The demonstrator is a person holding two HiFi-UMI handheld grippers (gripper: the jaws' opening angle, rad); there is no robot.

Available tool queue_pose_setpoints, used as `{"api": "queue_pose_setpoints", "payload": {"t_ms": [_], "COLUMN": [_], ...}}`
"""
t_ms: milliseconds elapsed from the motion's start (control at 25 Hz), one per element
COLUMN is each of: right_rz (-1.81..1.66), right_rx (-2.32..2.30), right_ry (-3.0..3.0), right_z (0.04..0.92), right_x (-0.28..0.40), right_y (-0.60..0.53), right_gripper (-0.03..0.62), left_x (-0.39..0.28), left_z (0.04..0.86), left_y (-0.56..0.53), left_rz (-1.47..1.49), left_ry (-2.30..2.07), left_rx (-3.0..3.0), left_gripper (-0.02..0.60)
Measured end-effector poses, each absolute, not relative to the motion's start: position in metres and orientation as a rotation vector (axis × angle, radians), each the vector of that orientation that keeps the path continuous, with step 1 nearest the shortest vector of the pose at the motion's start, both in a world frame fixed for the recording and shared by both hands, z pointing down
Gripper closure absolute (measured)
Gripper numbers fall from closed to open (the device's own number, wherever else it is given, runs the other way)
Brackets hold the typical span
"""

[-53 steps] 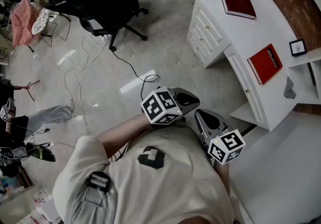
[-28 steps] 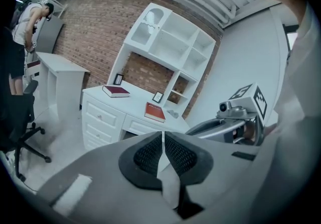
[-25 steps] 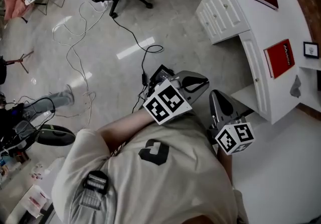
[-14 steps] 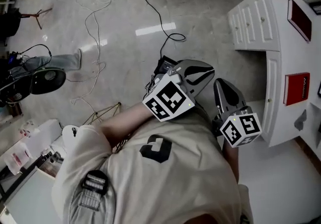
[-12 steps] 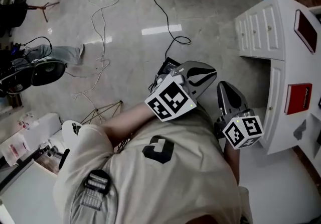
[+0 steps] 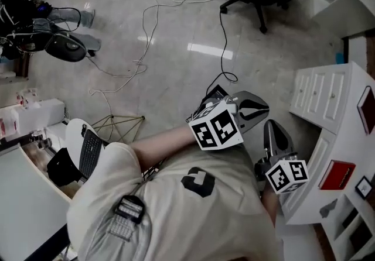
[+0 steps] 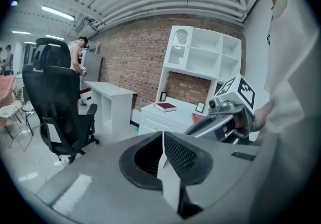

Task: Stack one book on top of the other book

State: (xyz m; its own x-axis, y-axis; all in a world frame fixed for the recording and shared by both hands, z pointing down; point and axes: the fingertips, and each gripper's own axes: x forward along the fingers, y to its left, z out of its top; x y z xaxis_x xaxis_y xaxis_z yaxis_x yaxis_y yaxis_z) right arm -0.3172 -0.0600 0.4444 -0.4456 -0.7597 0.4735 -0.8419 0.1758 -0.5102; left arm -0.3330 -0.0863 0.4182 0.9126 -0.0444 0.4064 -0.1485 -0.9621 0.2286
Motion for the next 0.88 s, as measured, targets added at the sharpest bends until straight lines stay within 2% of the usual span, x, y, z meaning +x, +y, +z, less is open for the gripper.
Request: {"api": "queue_pose_setpoints", "payload": {"t_ms": [280, 440, 600, 880], "right_rz": [0.963, 0.822, 0.787, 0.95], "right_rx": [1.456, 1.442, 1.529, 1.794], "right_ry": [-2.475, -2.465, -2.424, -2.385], "right_z": [0.421, 0.406, 0.401, 0.394], "right_x": [-0.361, -0.368, -0.34, -0.271], "right_y": [-0.13, -0.149, -0.146, -0.125], "right_gripper": [0.588, 0.588, 0.588, 0.588], "left_x": [-0.382, -0.382, -0.351, -0.295], "left_z": [0.398, 0.38, 0.366, 0.342], "left_y": [-0.153, -0.176, -0.18, -0.143], "left_rz": [0.538, 0.528, 0.496, 0.547], "left_ry": [-0.303, -0.336, -0.273, -0.129], "left_rx": [2.849, 2.907, 2.919, 3.055], "left_gripper": [0.577, 0.577, 0.577, 0.577]}}
